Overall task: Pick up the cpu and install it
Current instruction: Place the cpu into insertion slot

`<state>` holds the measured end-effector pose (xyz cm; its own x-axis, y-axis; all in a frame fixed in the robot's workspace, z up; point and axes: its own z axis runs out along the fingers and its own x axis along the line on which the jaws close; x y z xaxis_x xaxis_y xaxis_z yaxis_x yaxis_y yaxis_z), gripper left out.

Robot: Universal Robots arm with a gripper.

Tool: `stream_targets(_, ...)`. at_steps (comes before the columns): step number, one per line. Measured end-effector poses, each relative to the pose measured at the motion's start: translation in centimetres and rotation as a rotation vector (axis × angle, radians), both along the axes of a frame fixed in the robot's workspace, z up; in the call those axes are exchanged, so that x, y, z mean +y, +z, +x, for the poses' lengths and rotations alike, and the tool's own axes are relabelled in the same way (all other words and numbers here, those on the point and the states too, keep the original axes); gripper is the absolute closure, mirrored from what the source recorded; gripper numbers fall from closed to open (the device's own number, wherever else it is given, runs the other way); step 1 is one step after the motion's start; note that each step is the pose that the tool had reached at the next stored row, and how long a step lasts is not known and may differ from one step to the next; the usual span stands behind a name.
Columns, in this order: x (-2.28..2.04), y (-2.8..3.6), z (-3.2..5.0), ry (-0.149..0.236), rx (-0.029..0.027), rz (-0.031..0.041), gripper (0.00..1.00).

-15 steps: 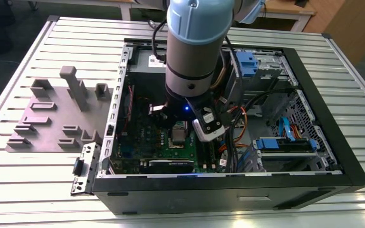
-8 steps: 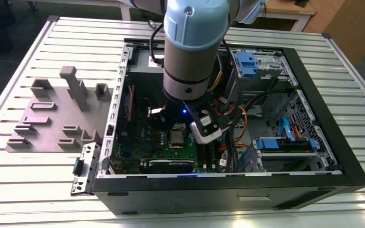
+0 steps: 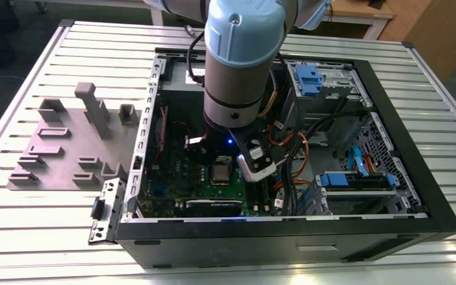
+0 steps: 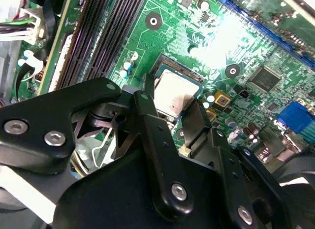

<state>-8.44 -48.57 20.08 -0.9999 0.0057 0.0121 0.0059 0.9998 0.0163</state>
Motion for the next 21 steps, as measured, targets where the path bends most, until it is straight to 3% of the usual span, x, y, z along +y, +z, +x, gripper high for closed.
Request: stream_targets(21, -0.07, -1.2, -0.05, -0.02, 0.001, -0.0003, 0.53)
